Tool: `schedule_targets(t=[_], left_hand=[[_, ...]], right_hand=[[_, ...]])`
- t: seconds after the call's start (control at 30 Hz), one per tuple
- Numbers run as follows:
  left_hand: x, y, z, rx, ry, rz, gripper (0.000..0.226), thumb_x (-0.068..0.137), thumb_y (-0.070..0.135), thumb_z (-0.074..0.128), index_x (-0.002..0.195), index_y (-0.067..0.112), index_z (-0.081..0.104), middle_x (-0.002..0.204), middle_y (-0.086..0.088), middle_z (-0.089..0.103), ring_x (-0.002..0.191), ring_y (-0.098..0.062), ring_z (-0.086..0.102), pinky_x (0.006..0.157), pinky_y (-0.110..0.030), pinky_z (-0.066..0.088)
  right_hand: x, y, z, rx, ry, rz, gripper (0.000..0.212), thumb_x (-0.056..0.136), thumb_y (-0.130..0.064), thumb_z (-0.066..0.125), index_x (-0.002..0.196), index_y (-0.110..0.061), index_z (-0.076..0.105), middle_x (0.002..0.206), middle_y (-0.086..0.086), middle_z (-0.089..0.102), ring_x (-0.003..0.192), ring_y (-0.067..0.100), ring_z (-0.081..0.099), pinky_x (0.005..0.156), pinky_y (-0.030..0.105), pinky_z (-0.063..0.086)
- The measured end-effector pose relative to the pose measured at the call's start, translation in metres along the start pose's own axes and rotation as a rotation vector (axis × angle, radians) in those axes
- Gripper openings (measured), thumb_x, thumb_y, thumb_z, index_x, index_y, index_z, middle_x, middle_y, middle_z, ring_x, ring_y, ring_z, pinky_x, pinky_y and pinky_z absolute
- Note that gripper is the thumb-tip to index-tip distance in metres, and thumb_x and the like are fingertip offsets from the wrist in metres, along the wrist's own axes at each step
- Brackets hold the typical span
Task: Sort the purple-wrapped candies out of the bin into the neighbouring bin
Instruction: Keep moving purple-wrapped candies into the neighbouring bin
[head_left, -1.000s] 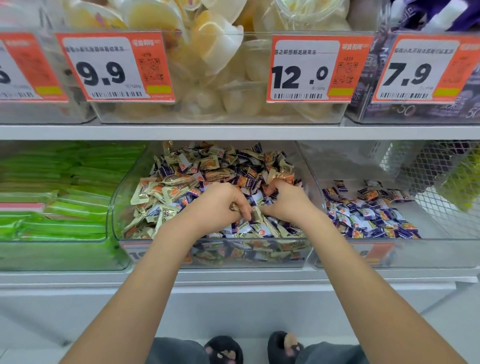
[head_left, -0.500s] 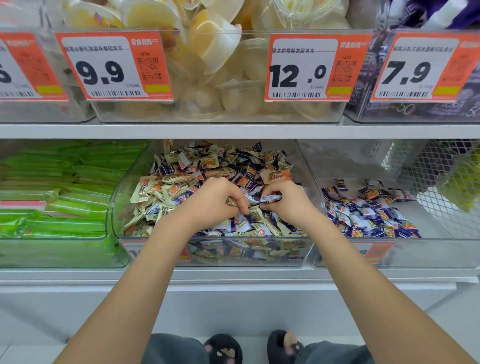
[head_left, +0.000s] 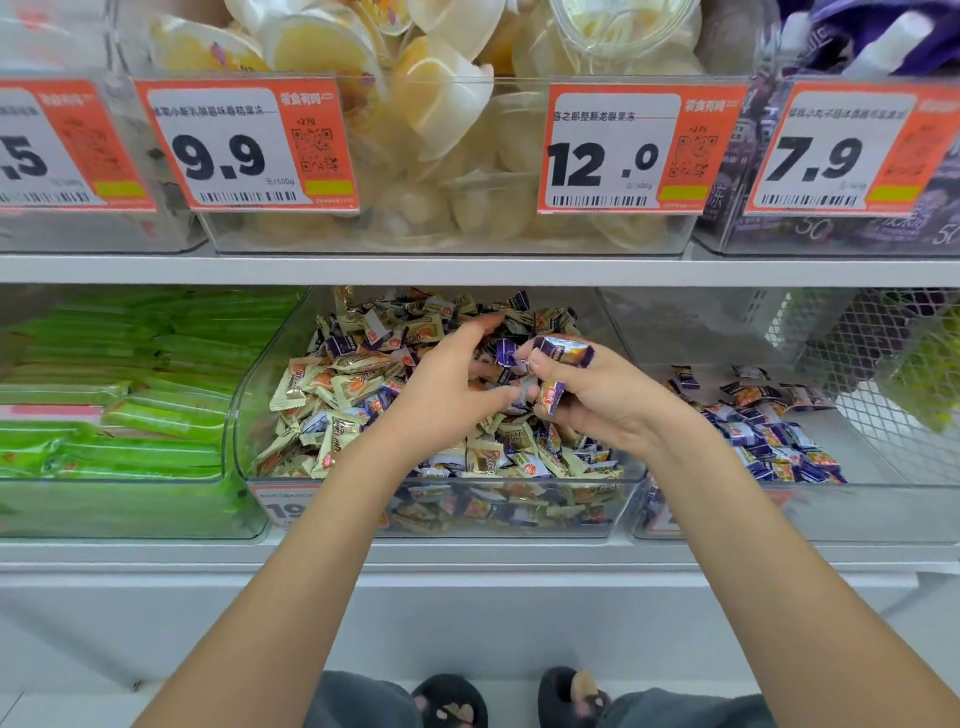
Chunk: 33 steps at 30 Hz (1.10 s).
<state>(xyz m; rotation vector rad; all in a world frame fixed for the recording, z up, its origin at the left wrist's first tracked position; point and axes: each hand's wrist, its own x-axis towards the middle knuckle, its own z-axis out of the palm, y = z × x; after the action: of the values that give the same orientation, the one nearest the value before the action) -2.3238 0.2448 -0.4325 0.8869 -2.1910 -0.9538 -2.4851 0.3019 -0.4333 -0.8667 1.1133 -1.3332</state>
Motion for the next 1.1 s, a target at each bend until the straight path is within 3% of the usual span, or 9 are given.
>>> schedule_targets(t=[0.1,0.23,0.37,0.6,0.73,0.87,0.97,1.03,1.1], left_hand=[[0.002,-0.001,0.0,-0.128,-0.051,0.006,0.049,0.086,0.019,0.068,0.129,0.03,0.049,0.113,0.014,0.058,0.096,-0.003,0.063,0.081,-0.02,0.054],[0.004,-0.005,-0.001,-0.129,-0.008,-0.028,0.035,0.081,0.014,0.073,0.096,0.04,0.055,0.099,0.011,0.064,0.083,-0.007,0.067,0.073,-0.02,0.055],[0.005,-0.006,0.0,-0.186,-0.017,-0.082,0.041,0.075,0.013,0.079,0.093,0.041,0.055,0.093,0.012,0.066,0.076,-0.002,0.068,0.064,-0.01,0.05],[0.012,-0.002,0.001,-0.276,0.099,-0.151,0.032,0.076,0.006,0.073,0.099,0.021,0.058,0.077,0.002,0.073,0.053,-0.007,0.058,0.048,-0.019,0.04],[0.012,0.004,0.003,-0.361,0.102,-0.137,0.034,0.076,0.006,0.074,0.098,0.024,0.056,0.078,0.003,0.074,0.059,-0.003,0.065,0.047,-0.01,0.042],[0.012,0.006,0.011,-0.288,0.037,-0.139,0.03,0.079,0.011,0.073,0.103,0.023,0.06,0.089,0.004,0.074,0.078,-0.009,0.07,0.071,-0.028,0.056],[0.011,0.003,0.016,-0.202,-0.005,-0.156,0.024,0.082,0.011,0.07,0.101,0.023,0.064,0.099,0.007,0.071,0.082,-0.004,0.068,0.075,-0.024,0.056],[0.009,0.002,0.019,-0.165,-0.014,-0.145,0.019,0.083,0.01,0.069,0.097,0.022,0.066,0.097,0.008,0.07,0.08,0.002,0.066,0.068,-0.01,0.051],[0.007,0.001,0.02,-0.128,-0.023,-0.122,0.018,0.083,0.008,0.068,0.094,0.022,0.067,0.093,0.009,0.07,0.079,0.005,0.064,0.063,-0.004,0.046]], right_hand=[[-0.003,0.0,0.002,0.084,-0.034,0.019,0.009,0.091,-0.011,0.057,0.089,-0.009,0.065,0.07,0.002,0.065,0.057,0.012,0.058,0.051,0.021,0.049],[-0.004,0.002,0.007,0.104,-0.05,0.048,0.009,0.093,-0.012,0.055,0.093,-0.008,0.064,0.072,0.004,0.066,0.057,0.013,0.058,0.05,0.021,0.048],[-0.005,0.003,0.01,0.008,-0.057,0.002,0.008,0.094,-0.012,0.055,0.095,-0.01,0.063,0.073,-0.002,0.067,0.058,0.01,0.059,0.052,0.02,0.048],[-0.013,0.002,0.014,-0.624,0.051,-0.377,0.006,0.092,-0.012,0.059,0.097,-0.015,0.062,0.088,0.0,0.063,0.073,0.008,0.058,0.067,0.016,0.047],[-0.022,0.0,0.01,-0.752,0.09,-0.55,0.009,0.091,-0.008,0.06,0.091,-0.017,0.062,0.099,-0.007,0.063,0.071,-0.002,0.056,0.063,0.009,0.044],[-0.038,-0.01,-0.024,-0.658,0.278,-0.532,0.012,0.09,-0.013,0.062,0.087,-0.025,0.063,0.082,-0.014,0.065,0.063,0.002,0.06,0.057,0.017,0.048],[-0.053,-0.019,-0.067,-0.617,0.546,-0.522,0.013,0.092,-0.02,0.061,0.085,-0.03,0.061,0.073,-0.012,0.066,0.059,0.008,0.059,0.051,0.021,0.047],[-0.06,-0.019,-0.098,-0.777,0.653,-0.418,0.007,0.093,-0.025,0.06,0.091,-0.031,0.059,0.086,-0.012,0.066,0.064,0.011,0.059,0.049,0.028,0.049],[-0.067,-0.015,-0.123,-0.92,0.508,-0.185,0.017,0.093,-0.028,0.06,0.105,-0.038,0.056,0.113,-0.014,0.059,0.089,0.009,0.062,0.067,0.028,0.052]])
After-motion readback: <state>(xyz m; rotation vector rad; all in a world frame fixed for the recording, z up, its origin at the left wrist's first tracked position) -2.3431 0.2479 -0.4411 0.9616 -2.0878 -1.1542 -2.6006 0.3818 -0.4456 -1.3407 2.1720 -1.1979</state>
